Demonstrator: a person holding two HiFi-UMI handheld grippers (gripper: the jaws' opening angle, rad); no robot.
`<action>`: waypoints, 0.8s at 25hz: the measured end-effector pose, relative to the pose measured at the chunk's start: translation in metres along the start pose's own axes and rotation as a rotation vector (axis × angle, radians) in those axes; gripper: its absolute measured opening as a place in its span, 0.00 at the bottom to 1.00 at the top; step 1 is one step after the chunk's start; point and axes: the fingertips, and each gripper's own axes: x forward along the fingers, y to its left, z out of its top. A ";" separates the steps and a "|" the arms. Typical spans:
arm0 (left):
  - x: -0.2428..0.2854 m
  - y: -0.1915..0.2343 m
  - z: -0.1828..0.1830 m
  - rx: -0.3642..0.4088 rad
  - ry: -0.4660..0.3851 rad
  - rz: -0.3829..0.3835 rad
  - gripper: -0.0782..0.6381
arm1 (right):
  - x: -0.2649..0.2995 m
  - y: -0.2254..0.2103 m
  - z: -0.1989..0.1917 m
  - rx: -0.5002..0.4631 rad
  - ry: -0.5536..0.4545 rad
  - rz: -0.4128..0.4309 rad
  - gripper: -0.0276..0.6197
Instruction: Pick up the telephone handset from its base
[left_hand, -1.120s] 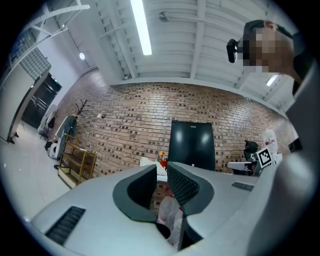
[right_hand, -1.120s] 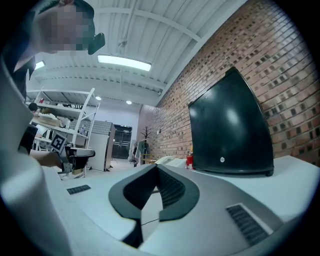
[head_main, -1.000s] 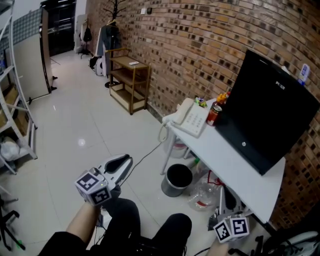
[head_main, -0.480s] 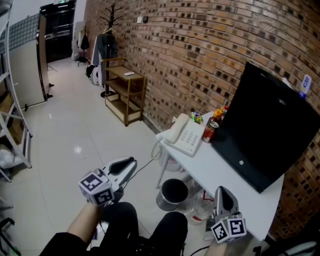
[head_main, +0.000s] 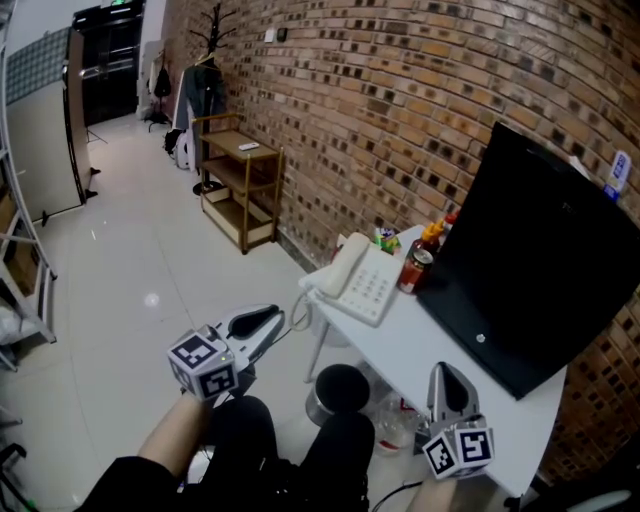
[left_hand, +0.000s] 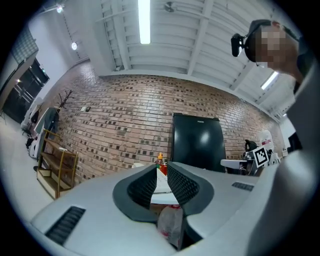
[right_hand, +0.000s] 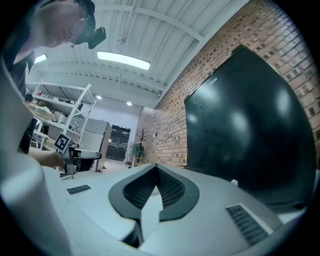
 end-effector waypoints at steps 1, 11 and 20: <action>0.007 0.004 0.000 0.007 0.002 0.007 0.20 | 0.004 -0.004 0.001 -0.006 0.001 -0.003 0.06; 0.088 0.030 0.013 0.071 0.005 0.073 0.20 | 0.047 -0.032 0.010 -0.060 0.001 0.001 0.06; 0.151 0.052 0.003 0.075 0.101 0.102 0.20 | 0.075 -0.059 0.010 -0.069 0.007 -0.006 0.06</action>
